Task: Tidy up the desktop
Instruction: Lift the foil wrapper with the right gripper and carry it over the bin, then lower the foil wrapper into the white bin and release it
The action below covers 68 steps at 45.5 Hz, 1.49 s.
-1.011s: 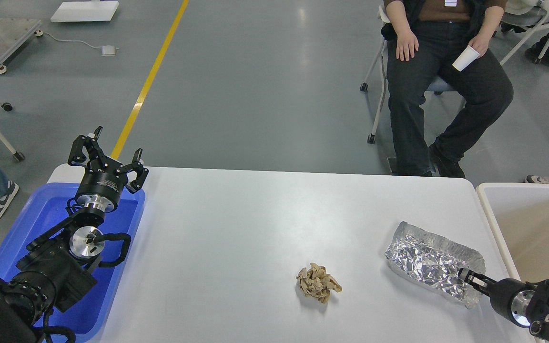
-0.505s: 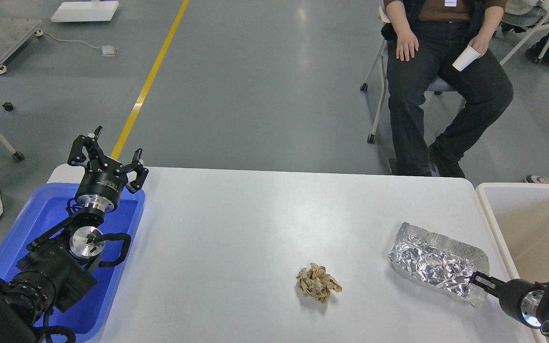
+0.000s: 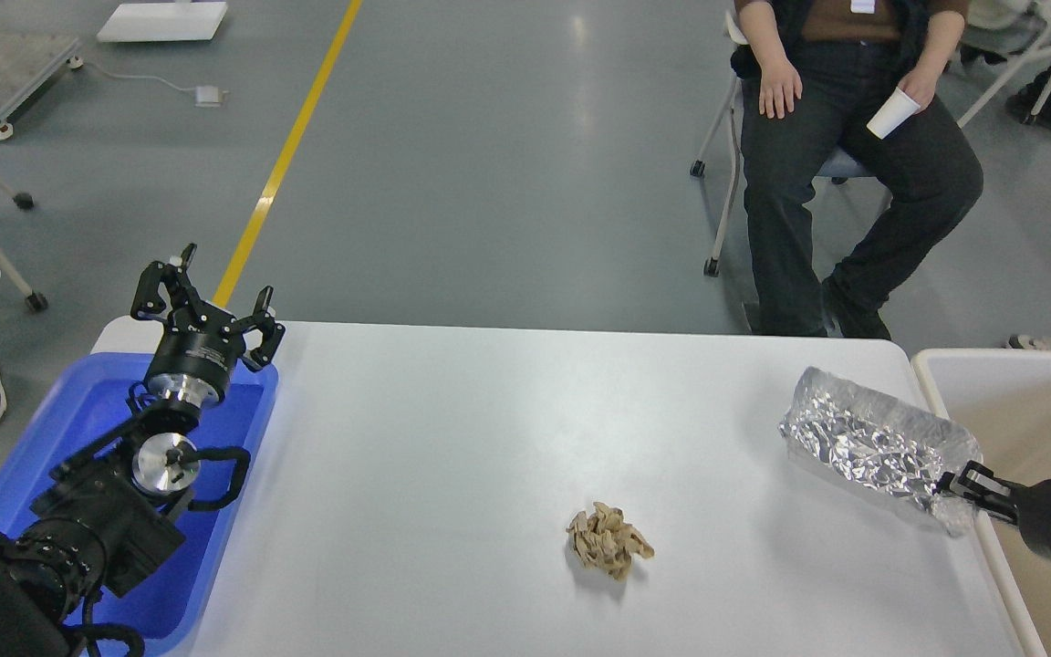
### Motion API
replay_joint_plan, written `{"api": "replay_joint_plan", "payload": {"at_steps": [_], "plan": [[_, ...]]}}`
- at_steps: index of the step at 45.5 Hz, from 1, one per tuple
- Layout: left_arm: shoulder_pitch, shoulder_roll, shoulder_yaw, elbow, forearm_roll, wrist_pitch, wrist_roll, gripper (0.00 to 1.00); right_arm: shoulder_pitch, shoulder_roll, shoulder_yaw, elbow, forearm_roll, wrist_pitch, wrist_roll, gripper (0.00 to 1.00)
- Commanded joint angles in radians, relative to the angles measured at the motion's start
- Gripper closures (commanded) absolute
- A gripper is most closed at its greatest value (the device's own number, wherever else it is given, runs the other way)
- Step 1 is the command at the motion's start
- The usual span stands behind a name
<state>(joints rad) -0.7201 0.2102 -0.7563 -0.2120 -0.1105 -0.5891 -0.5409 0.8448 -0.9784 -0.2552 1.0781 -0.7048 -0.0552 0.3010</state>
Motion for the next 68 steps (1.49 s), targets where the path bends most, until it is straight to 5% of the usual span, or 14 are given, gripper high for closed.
{"api": "replay_joint_plan", "payload": {"at_steps": [1, 11, 19, 35, 53, 68], "plan": [[0.001, 0.0, 0.0, 0.0, 0.0, 0.0, 0.001, 0.0, 0.157, -0.203, 0.016, 0.161, 0.028, 0.121, -0.039, 1.0], [0.001, 0.0, -0.002, 0.0, 0.0, 0.0, 0.001, 0.0, 0.254, -0.301, 0.017, 0.161, 0.056, 0.204, -0.08, 1.0], [0.001, 0.0, -0.002, 0.0, 0.0, 0.0, -0.001, 0.0, 0.246, -0.283, 0.014, 0.03, 0.221, 0.183, -0.161, 1.0], [0.001, 0.0, 0.0, 0.0, 0.0, 0.0, -0.001, 0.0, 0.086, 0.007, 0.016, -0.424, 0.648, -0.044, -0.284, 1.0], [0.001, 0.0, 0.0, 0.0, 0.0, 0.0, -0.001, 0.0, -0.176, 0.296, 0.123, -0.762, 0.728, -0.107, -0.295, 1.0], [0.001, 0.0, 0.0, 0.0, 0.0, 0.0, 0.001, 0.0, -0.217, 0.399, 0.126, -0.843, 0.729, -0.106, -0.327, 1.0]]}}
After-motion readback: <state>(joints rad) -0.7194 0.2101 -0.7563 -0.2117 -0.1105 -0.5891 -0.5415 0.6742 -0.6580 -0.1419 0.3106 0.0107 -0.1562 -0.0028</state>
